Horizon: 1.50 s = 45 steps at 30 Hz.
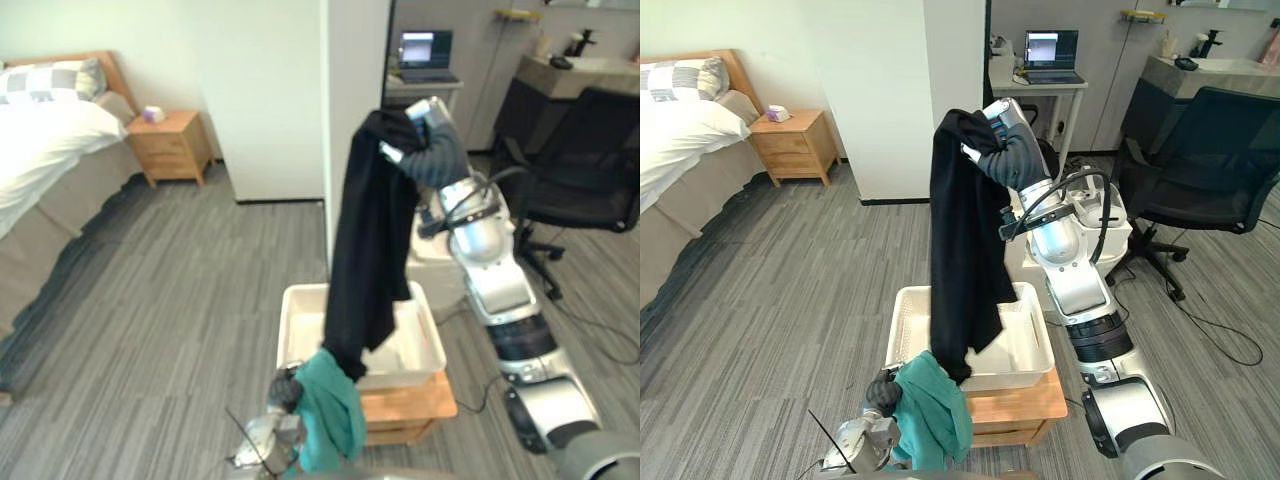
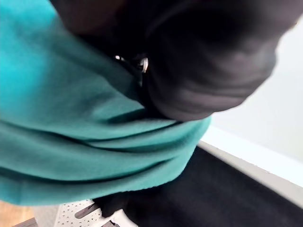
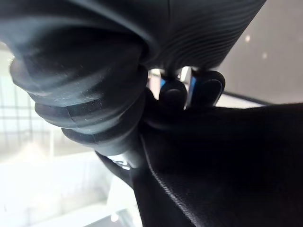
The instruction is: Tidy the bed and pick cloth on bed and put in laundry
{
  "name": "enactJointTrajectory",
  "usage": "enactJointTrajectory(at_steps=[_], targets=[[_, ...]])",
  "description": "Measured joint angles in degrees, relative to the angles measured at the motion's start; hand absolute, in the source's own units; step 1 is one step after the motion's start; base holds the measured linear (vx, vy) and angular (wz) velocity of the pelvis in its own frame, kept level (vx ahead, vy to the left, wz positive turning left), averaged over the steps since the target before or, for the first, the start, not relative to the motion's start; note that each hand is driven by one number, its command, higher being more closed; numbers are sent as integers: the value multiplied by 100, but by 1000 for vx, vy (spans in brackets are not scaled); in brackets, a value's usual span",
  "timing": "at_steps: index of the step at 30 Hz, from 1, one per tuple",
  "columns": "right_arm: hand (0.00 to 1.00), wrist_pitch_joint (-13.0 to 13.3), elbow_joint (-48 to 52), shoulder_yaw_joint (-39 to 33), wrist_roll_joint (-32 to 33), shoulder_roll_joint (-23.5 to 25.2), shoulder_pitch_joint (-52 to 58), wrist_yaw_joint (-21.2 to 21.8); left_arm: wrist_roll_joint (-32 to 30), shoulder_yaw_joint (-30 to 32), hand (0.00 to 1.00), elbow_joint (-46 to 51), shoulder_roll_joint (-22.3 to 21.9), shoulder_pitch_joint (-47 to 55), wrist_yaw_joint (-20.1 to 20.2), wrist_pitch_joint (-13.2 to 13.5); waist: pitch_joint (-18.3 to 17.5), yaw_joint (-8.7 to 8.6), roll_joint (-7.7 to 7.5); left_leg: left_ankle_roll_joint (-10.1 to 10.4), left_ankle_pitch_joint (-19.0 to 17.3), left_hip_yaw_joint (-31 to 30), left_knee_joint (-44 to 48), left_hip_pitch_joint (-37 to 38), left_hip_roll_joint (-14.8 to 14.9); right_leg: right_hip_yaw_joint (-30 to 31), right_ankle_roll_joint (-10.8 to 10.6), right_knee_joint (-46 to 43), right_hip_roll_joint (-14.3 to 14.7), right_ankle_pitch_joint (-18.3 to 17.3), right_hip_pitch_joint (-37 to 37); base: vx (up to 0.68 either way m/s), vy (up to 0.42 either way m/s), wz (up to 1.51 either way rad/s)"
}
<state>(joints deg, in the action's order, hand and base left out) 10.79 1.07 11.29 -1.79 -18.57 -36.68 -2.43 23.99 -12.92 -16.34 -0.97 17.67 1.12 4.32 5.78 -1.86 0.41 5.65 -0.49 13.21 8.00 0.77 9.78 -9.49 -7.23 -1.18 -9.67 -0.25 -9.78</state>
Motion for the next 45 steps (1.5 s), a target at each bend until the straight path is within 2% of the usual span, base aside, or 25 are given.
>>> enactJointTrajectory(at_steps=[6,11,13,14,19,24,27,28,32,38,45], targets=[[100,0,-229,43,-3,266,82,2,-2,-1,100,-2,9,0,1,0,-8,23,-14,-2,2,-3,-26,-14,-38,-30,-39,3,-39,-28,3,-3,2,2],[100,-20,-655,-124,-6,432,1116,30,-52,8,100,-2,31,2,5,-1,-14,112,-39,-5,10,-55,-62,-46,-108,-117,-86,-31,-102,-62,11,25,11,9],[100,-129,-1020,-282,-12,464,1460,39,-133,8,100,-2,60,14,14,-1,-8,113,-35,-11,15,-78,-90,-46,-168,-147,-108,-73,-142,-77,16,37,20,10],[100,-273,-1178,-460,-62,465,1730,60,-220,13,100,0,85,79,21,0,10,108,-16,-12,16,-83,-112,-53,-196,-152,-124,-76,-178,-90,25,41,24,5],[100,-318,-1178,-570,-100,474,1945,135,-242,15,100,5,144,133,59,-5,195,-27,44,-38,32,-75,-130,-66,-266,-149,-154,-286,-251,-208,136,9,6,1],[100,-319,-1244,-490,-121,700,2109,141,-242,12,100,26,143,133,137,-5,249,-42,73,-44,36,-66,-171,-34,-277,-146,-153,-485,-297,-344,226,0,0,0],[100,-323,-1742,-241,-298,794,2116,143,-240,10,100,118,142,133,137,-5,286,-32,101,-43,35,-63,-200,-10,-287,-149,-134,-608,-322,-431,268,0,0,0],[0,-330,-1890,-186,-352,847,2140,144,-240,1,100,169,143,131,140,-2,321,-32,127,-45,36,-63,-209,-33,-294,-146,-138,-667,-327,-454,314,0,0,0],[0,-348,-2501,45,-572,1049,2334,141,-240,-26,100,226,142,131,139,-1,459,-39,180,-79,59,-93,-238,-22,-346,-163,-152,-768,-347,-537,325,-5,1,6],[0,-495,-3806,337,-1245,1496,2399,133,-241,-68,100,227,144,113,123,35,510,-29,199,-114,108,-169,-333,-94,-380,-287,-119,-870,-376,-628,410,17,-8,9],[0,-512,-3836,258,-1719,1498,2159,-122,-228,-44,100,262,210,-210,103,106,625,1,209,-111,109,-176,-297,-110,-371,-306,-99,-877,-366,-649,404,4,-1,1]])
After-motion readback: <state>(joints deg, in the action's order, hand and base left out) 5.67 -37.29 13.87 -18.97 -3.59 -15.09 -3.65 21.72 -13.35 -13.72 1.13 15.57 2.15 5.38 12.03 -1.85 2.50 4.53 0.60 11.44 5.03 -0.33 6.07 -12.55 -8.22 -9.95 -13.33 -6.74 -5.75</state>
